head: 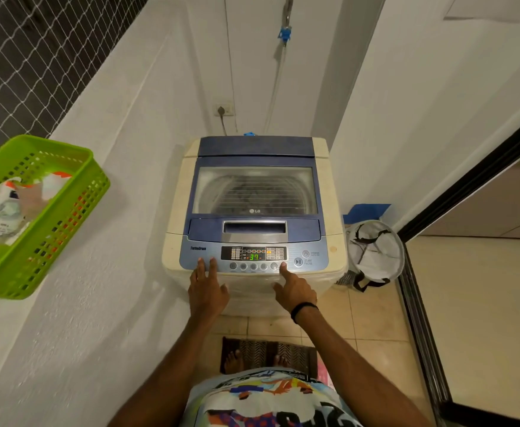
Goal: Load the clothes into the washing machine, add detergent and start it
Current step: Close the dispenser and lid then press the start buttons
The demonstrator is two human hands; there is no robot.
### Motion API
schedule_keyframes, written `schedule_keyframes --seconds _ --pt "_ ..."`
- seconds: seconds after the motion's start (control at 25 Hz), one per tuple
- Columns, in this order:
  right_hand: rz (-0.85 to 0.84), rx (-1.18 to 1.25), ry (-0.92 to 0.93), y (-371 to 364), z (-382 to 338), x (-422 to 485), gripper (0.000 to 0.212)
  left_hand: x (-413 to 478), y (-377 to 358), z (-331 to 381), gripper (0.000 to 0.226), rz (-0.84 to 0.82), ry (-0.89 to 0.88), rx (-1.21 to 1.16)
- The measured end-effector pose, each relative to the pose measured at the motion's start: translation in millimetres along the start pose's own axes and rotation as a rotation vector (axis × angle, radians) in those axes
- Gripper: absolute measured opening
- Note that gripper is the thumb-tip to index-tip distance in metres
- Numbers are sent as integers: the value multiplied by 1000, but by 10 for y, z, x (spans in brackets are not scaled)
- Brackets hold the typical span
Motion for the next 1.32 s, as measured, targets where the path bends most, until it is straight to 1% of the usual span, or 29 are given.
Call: schedule_keyframes --seconds 0.12,0.28,0.48,0.64,0.8,0.96,1.32 --pt "18 -15 -6 -14 -24 -64 66 -11 17 -33 84 -9 -2 -9" --pt "46 -7 -60 -108 48 -184 80 -28 41 -49 85 -18 -15 -19" --pt "94 36 -105 -93 161 -149 85 -41 60 -57 84 -19 -20 -23" --pt "118 63 -128 -70 256 -133 84 -49 80 21 80 5 -9 -74" --pt "109 82 -124 -25 306 -126 84 -93 85 215 77 36 -61 -127" --pt "82 48 -100 1 301 -80 85 -72 83 352 75 30 -96 -132" --pt "44 -53 -97 -8 325 29 83 -33 47 336 77 2 -55 -127"
Point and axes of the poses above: each hand's wrist, its own x-axis towards the middle knuckle, its own y-axis out of the back of the hand, z = x × y, the point moved 1 cm from there along x, towards the middle knuckle, and after that the axes turned 1 degree about x, right-handed, at the moved point
